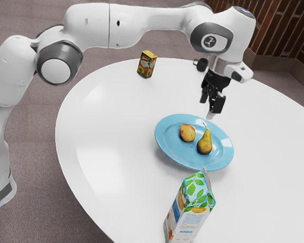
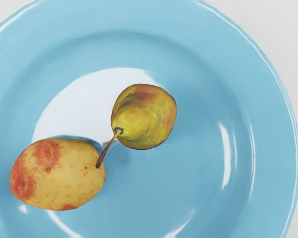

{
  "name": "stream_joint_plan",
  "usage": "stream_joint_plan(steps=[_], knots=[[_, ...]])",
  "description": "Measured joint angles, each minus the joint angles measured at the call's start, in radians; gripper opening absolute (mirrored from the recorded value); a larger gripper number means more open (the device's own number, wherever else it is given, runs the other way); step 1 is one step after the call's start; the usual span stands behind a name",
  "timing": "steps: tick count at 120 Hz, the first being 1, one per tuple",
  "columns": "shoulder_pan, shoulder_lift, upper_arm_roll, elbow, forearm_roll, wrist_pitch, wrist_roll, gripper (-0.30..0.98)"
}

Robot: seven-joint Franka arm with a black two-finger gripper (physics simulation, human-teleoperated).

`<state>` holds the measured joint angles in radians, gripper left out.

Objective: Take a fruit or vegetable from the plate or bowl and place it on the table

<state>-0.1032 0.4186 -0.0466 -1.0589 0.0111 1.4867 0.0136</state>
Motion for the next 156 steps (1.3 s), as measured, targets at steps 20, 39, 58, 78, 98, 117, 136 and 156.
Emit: stream_joint_plan(steps=[20, 39, 58, 78, 98, 117, 136, 156], knots=[[0.006, 0.055, 0.0, 0.031, 0.0, 0.02, 0.001, 0.69], [0.014, 0.102, 0.002, 0.035, -0.001, 0.042, 0.002, 0.69], [0.02, 0.141, 0.004, 0.046, -0.001, 0.06, 0.002, 0.69], [0.025, 0.166, 0.0, 0.049, -0.002, 0.069, 0.002, 0.69], [0.023, 0.195, -0.002, 0.05, -0.002, 0.081, 0.003, 0.69], [0.023, 0.215, -0.007, 0.051, -0.004, 0.095, 0.003, 0.69], [0.022, 0.239, -0.019, 0.063, -0.005, 0.107, 0.003, 0.69], [0.025, 0.264, -0.022, 0.064, -0.005, 0.117, 0.003, 0.69]])
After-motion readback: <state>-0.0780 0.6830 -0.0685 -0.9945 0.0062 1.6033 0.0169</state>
